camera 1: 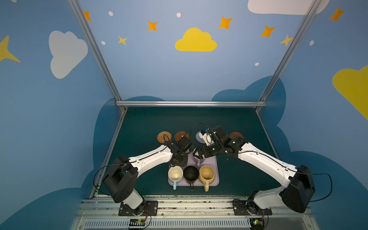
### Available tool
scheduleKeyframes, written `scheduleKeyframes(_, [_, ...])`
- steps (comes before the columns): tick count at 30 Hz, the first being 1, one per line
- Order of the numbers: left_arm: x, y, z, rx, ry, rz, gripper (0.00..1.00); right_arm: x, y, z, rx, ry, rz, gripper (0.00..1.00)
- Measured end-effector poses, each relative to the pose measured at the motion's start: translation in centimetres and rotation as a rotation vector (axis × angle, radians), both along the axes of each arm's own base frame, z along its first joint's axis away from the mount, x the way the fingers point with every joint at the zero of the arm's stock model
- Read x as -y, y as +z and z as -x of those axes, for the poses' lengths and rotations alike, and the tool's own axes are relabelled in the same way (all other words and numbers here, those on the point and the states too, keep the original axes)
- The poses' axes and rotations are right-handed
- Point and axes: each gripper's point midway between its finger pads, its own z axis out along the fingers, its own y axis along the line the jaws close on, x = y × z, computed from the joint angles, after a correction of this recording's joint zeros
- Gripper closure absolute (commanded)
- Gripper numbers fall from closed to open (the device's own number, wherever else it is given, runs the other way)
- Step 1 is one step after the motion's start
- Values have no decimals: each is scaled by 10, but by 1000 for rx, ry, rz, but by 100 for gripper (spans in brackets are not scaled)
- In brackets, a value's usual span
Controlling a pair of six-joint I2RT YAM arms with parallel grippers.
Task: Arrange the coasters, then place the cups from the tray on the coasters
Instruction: 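Lower the left gripper onto the white speckled mug rim and close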
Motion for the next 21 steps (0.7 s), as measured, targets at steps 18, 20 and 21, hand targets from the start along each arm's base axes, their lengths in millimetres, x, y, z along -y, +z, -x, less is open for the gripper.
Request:
scheduleKeyframes(18, [0,0,0,-1,-15,-11,86,0,-1,0,0,0,-1,7])
scheduleKeyframes(20, [1,0,0,0,-15,-11,86,0,-1,0,1,0,-2,7])
scheduleKeyframes(21, [0,0,0,0,-15,-12,87,0,-1,0,1,0,-2,7])
